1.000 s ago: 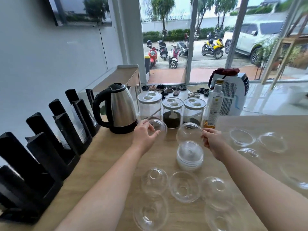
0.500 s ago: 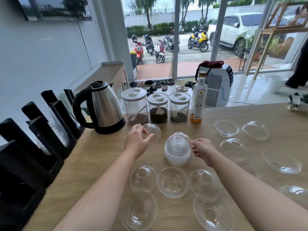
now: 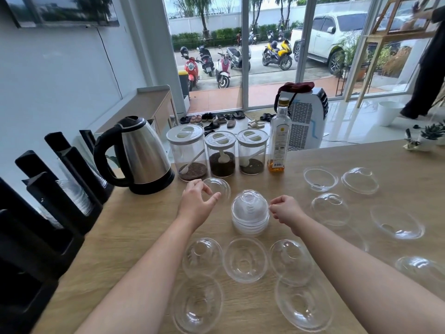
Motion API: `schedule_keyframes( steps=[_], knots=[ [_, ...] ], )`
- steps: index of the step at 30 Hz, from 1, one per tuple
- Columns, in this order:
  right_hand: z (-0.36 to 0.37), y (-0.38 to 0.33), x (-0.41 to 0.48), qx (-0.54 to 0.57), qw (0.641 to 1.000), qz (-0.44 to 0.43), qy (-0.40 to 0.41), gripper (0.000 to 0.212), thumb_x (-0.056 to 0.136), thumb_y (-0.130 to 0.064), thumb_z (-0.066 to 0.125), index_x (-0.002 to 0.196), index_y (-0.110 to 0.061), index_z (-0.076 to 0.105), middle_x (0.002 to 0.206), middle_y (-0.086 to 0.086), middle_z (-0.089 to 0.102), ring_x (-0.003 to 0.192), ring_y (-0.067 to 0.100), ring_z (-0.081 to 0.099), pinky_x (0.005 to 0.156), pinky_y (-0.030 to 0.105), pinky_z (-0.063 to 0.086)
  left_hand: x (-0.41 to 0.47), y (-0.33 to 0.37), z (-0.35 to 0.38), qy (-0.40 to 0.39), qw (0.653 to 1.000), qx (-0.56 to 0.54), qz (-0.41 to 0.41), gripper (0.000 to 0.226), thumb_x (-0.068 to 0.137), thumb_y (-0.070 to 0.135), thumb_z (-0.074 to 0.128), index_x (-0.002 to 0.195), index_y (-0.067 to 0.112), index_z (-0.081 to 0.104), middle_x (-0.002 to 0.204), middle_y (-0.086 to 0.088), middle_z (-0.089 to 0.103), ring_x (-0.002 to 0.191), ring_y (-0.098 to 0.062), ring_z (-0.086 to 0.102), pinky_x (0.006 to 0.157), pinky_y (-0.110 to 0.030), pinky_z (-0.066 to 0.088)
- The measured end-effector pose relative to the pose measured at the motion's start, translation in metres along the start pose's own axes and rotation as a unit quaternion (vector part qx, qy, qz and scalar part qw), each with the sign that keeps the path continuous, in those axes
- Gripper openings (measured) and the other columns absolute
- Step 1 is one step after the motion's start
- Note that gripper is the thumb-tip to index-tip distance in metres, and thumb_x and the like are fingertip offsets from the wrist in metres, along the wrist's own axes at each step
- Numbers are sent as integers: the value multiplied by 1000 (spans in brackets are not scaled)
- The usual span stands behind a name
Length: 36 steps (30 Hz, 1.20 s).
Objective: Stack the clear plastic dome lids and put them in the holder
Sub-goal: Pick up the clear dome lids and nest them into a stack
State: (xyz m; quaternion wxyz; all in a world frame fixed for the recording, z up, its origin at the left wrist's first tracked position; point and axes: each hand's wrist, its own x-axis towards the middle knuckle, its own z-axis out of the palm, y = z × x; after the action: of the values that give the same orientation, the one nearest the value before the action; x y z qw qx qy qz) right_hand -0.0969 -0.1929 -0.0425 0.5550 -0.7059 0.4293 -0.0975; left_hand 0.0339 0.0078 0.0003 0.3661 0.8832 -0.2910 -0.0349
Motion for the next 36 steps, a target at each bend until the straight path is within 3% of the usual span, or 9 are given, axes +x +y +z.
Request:
schedule_keyframes(
  steps=[7,13,23,32,36],
  knots=[
    [-4,-4,-4,-4,1000,-24,-14,8,88,-15,54,94,-12,58,81,4,60,65,14,53,57,26,42,3,37,8,-35,995,1,89,23,84,37,66,87,15,59,138,-3,47,131,-17,42,108,-30,32],
    [-4,0,-8,-33,998,-40,-39,17,84,-20,66,98,-13,59,92,4,64,67,13,58,58,25,45,4,52,27,-100,976,119,153,30,83,43,64,95,17,59,141,2,44,130,-18,42,106,-36,37],
    [-8,7,-8,-41,997,-34,-51,21,84,-17,66,103,-11,57,101,11,64,66,12,58,55,22,43,1,51,44,-133,967,160,148,35,81,48,64,100,20,55,132,5,49,121,-18,47,98,-37,43],
    [-7,-4,-10,-48,996,-53,-60,12,90,-15,55,101,-13,59,89,3,63,73,14,58,60,24,45,2,54,47,-137,949,236,160,38,86,53,52,110,25,50,135,6,44,115,-21,50,92,-38,44],
    [-6,-5,-10,-41,997,-48,-53,11,92,-18,51,96,-13,59,82,2,61,69,14,56,58,24,43,4,55,49,-140,961,190,146,40,85,50,55,113,22,49,132,4,45,115,-19,50,93,-38,45]
  ],
)
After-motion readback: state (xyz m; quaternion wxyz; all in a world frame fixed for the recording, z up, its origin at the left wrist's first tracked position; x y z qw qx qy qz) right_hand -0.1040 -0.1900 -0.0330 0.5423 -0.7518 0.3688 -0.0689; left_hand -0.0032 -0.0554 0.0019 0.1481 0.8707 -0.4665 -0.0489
